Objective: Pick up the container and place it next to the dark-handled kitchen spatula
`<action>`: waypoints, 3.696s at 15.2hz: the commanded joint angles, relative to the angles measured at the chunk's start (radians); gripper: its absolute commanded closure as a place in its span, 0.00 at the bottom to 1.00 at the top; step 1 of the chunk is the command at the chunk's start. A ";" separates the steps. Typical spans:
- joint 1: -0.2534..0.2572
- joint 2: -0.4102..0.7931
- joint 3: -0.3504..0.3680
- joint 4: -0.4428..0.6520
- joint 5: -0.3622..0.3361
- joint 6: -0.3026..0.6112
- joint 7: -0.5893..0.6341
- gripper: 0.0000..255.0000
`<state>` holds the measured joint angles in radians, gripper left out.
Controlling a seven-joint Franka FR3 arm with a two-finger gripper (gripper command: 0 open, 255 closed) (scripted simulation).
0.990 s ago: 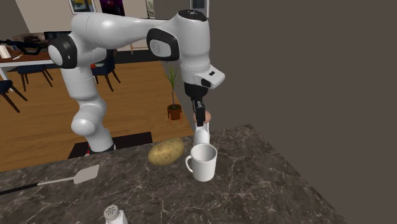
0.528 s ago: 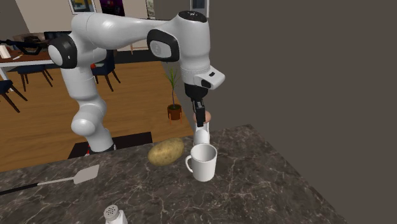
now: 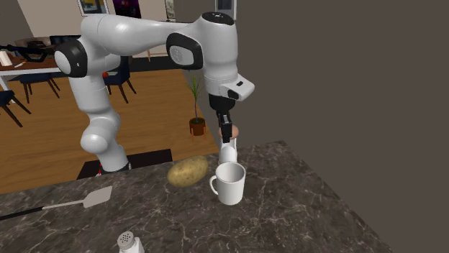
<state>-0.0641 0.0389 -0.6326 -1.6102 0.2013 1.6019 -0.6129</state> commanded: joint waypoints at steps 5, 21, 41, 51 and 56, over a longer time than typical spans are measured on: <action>-0.004 0.010 -0.003 0.050 0.005 -0.042 0.003 1.00; -0.039 -0.001 -0.032 0.219 0.001 -0.229 -0.026 1.00; -0.176 -0.392 -0.155 -0.051 -0.293 -0.284 -0.296 1.00; -0.224 -0.422 -0.323 0.008 -0.383 -0.345 -0.528 1.00; -0.207 -0.386 -0.471 0.082 -0.402 -0.370 -0.674 1.00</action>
<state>-0.2761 -0.3564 -1.0698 -1.5467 -0.1973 1.2385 -1.2533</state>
